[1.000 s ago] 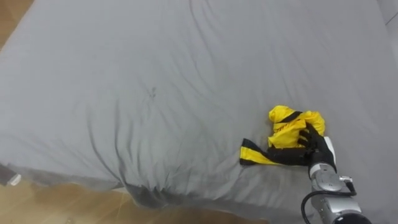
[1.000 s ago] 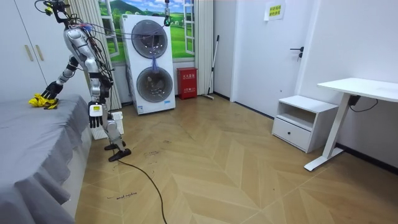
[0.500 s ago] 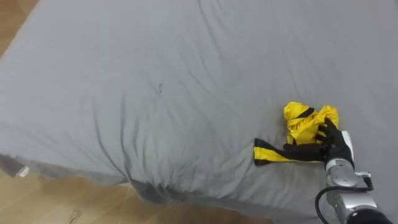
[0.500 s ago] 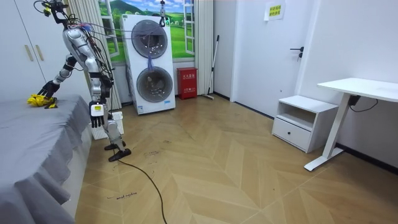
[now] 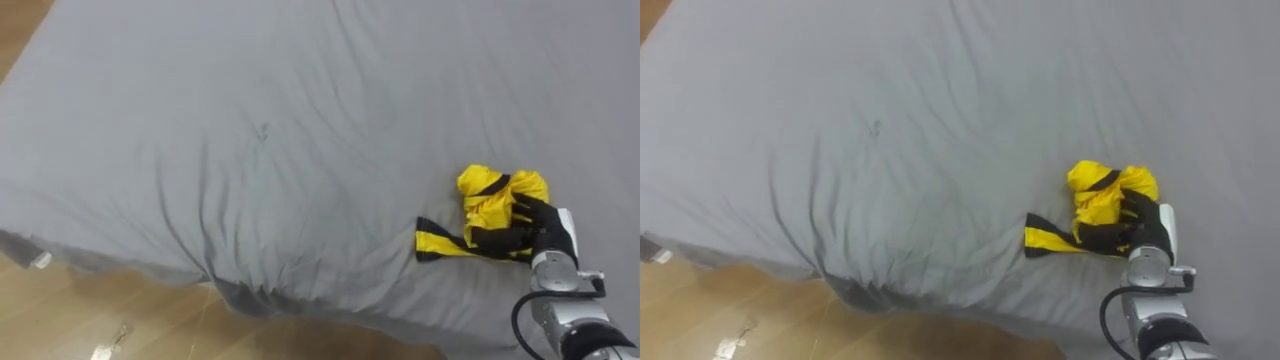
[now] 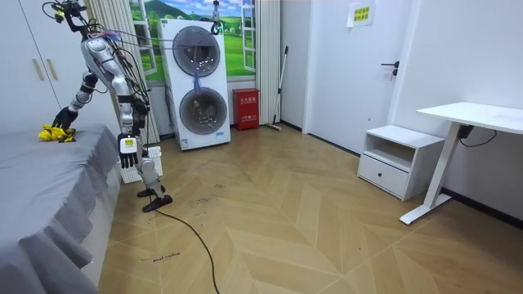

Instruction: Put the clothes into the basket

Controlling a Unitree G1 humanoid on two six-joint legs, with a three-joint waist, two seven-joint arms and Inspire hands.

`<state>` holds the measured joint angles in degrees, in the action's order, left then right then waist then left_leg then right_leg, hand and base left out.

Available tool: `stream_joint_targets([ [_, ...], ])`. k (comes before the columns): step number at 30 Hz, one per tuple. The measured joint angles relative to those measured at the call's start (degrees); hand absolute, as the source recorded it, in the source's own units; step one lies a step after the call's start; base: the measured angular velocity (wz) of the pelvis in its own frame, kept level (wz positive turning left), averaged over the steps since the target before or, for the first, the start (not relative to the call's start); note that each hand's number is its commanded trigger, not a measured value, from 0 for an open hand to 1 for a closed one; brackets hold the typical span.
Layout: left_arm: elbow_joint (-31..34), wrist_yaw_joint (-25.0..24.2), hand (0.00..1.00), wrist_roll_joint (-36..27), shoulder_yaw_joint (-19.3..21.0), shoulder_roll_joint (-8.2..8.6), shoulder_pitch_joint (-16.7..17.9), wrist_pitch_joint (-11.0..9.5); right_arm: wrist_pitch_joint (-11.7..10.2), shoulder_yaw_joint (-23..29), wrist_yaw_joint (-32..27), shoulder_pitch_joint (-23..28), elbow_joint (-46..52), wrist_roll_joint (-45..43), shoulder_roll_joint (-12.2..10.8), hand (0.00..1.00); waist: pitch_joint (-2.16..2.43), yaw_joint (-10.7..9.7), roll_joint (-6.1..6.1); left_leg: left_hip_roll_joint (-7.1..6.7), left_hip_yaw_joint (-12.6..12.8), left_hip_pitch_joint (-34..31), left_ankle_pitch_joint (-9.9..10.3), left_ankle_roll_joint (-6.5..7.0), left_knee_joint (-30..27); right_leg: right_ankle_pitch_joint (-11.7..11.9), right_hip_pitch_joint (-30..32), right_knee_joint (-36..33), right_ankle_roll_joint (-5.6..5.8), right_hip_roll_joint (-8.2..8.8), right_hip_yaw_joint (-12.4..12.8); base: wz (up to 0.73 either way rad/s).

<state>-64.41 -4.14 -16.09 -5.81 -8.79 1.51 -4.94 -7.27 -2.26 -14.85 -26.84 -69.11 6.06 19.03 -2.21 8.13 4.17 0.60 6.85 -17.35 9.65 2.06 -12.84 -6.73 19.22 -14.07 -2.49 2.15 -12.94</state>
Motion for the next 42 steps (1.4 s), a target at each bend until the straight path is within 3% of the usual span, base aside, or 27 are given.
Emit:
stream_joint_targets([
  [7,0.17,-0.03,0.00,-0.11,-0.16,-0.13,-0.13,-0.11,1.10,-1.05,0.76,-0.09,-0.74,-0.87,0.00,1.00,-0.36,0.02,0.22,0.00,-0.22,-0.47,0.00,0.00,0.13,0.00,0.46,0.11,0.00,-0.03,-0.04,0.00],
  [23,0.30,0.08,0.00,-1.26,-1.34,-0.61,-0.16,-0.57,1.04,-0.93,1.12,0.01,-1.68,1.14,0.01,1.00,-0.30,-0.20,0.11,0.00,-0.62,-1.37,0.00,0.00,0.03,0.00,0.96,0.31,0.00,-0.06,-0.39,0.01],
  [29,0.35,0.25,0.00,-1.24,-1.23,-0.88,0.02,-0.64,0.55,-0.86,0.68,3.38,3.45,1.24,0.18,1.00,0.18,-1.05,-0.30,-0.04,-1.20,-2.00,-0.01,-0.01,-0.68,0.00,0.93,0.42,0.00,0.06,-1.28,0.08],
  [31,0.26,0.25,0.00,-1.23,-1.16,-0.89,0.10,-0.65,-0.16,-0.86,0.78,5.56,5.46,2.64,0.18,1.00,0.53,-1.34,-0.60,-0.04,-1.22,-1.52,-0.01,-0.01,-0.69,0.01,0.44,0.42,0.00,0.08,-1.27,0.00],
  [35,-0.02,0.28,0.00,-1.34,-0.93,-1.22,0.92,-0.82,-0.40,-0.74,1.14,10.59,9.69,4.18,0.18,1.00,0.81,-1.56,-0.67,0.06,-0.60,1.20,-0.01,-0.01,-0.46,0.00,-2.05,0.62,0.00,-0.05,-1.05,-0.08],
  [39,0.00,0.71,0.00,-1.88,1.03,-1.19,2.87,-0.93,-0.24,-0.19,1.77,16.85,19.95,5.12,0.14,1.00,1.17,-3.34,-0.09,0.22,1.38,5.76,0.00,-0.01,0.79,-0.07,-5.37,0.95,0.11,-0.31,1.19,-0.26],
  [40,0.00,0.86,0.00,-1.78,2.06,-1.21,3.86,-0.93,-0.13,0.10,1.95,18.95,23.57,5.05,0.11,1.00,1.53,-3.86,0.53,0.21,2.14,7.63,-0.01,-0.01,1.46,-0.18,-6.88,1.71,0.21,-0.48,1.97,-0.26],
  [42,-0.03,0.97,0.00,-1.74,3.53,-1.25,5.12,-0.92,-0.08,1.06,2.57,21.27,29.31,5.55,0.11,1.00,1.83,-5.30,1.30,0.22,2.66,9.76,0.00,-0.02,1.71,-0.31,-9.14,2.80,0.32,-0.63,2.45,-0.21],
])
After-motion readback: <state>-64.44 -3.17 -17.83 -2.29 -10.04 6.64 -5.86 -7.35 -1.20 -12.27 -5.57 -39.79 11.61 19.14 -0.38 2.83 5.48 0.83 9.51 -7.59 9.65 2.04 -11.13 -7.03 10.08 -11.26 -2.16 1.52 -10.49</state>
